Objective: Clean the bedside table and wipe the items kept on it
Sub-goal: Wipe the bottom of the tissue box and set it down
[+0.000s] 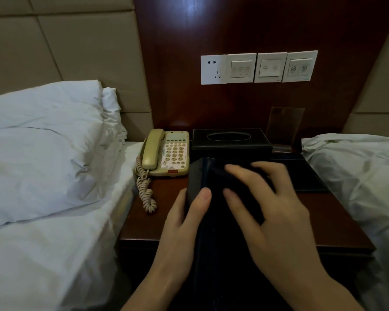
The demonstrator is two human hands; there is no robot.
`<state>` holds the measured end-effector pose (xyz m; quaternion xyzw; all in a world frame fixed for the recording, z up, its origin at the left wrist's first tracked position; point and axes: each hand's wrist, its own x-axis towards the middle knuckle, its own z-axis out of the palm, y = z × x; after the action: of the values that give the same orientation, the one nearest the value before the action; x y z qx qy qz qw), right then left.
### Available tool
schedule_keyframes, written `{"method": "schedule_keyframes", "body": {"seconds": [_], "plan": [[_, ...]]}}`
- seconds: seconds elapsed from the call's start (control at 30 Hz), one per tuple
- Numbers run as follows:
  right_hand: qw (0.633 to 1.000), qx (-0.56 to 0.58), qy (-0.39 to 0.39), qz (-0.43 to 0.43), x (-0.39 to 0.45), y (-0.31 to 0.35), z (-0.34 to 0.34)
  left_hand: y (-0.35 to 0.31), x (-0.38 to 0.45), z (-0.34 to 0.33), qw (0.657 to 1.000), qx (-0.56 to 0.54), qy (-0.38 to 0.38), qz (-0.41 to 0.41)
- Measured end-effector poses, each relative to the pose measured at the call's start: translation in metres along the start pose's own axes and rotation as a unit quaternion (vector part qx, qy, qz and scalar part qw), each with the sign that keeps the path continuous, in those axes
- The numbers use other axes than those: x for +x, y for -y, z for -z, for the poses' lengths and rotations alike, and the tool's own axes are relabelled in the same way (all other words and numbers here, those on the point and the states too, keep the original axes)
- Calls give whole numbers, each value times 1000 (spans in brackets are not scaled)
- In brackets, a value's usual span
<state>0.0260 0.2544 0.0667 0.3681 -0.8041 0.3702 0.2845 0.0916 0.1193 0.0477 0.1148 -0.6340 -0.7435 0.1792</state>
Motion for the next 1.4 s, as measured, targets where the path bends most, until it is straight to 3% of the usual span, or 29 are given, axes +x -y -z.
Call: {"method": "schedule_keyframes", "body": {"seconds": [0.13,0.33,0.53,0.7,0.9,1.07,1.27,1.4], "plan": [[999,7,27,41,3,0,3,3,-7,3,999,-22,9,-34],[995,-3,-57,-81,7,-22,8,2,-5,-2,1000,-7,-2,-20],[999,33,25,19,6,-2,0,5,-3,-1,999,-13,-13,-27],[994,37,7,-107,9,-36,11,7,2,8,997,-22,-65,-45],[996,41,75,41,-8,3,5,8,6,10,996,-82,-7,-29],[996,17,1,-84,11,-34,11,6,8,5,998,-15,-38,-53],[995,48,79,25,-7,7,3,9,10,8,998,-49,-18,-42],[996,69,49,-22,11,-5,-2,10,9,6,999,-15,6,-46]]}}
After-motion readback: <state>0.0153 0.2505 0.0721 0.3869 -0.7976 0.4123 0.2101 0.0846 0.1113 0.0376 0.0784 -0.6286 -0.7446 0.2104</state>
